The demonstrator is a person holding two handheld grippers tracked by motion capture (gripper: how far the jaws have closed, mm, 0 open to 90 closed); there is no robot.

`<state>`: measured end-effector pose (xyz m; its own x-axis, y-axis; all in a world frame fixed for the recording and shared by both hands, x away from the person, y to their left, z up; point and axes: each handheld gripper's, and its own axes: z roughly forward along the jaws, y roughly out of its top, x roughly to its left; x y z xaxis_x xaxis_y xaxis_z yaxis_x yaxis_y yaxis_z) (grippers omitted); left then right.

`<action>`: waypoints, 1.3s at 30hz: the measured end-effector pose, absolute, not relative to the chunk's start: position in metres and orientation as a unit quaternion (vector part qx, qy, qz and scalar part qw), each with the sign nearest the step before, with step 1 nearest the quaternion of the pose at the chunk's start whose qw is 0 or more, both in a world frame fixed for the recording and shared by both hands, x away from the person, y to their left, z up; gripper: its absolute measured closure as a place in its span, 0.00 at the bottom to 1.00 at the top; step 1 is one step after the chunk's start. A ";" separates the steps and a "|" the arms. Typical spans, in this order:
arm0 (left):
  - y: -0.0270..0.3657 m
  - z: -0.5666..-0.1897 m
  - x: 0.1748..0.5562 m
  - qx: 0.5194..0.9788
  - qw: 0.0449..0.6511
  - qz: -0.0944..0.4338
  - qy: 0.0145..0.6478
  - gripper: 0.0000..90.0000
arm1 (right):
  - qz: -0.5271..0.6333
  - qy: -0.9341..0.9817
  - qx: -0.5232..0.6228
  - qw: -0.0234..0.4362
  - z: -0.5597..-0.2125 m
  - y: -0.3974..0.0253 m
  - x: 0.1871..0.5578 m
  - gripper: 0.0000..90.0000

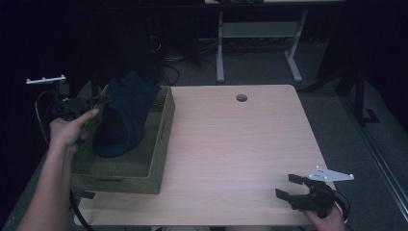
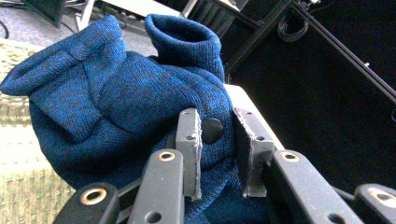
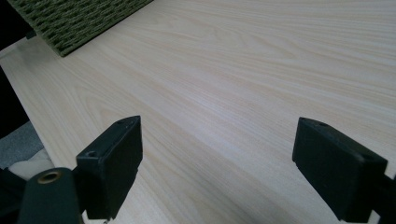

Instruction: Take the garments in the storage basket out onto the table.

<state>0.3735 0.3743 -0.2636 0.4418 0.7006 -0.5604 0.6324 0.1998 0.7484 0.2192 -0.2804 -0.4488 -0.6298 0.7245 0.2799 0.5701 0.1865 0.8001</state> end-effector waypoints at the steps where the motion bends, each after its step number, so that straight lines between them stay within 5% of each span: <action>1: 0.373 -0.263 0.374 0.632 0.568 0.030 0.526 0.81 | 0.478 0.766 0.422 0.081 -0.449 -0.280 0.219 0.17; 39: 0.310 -0.245 0.382 0.665 0.582 -0.002 0.468 0.81 | 0.482 0.763 0.423 0.083 -0.447 -0.283 0.218 0.17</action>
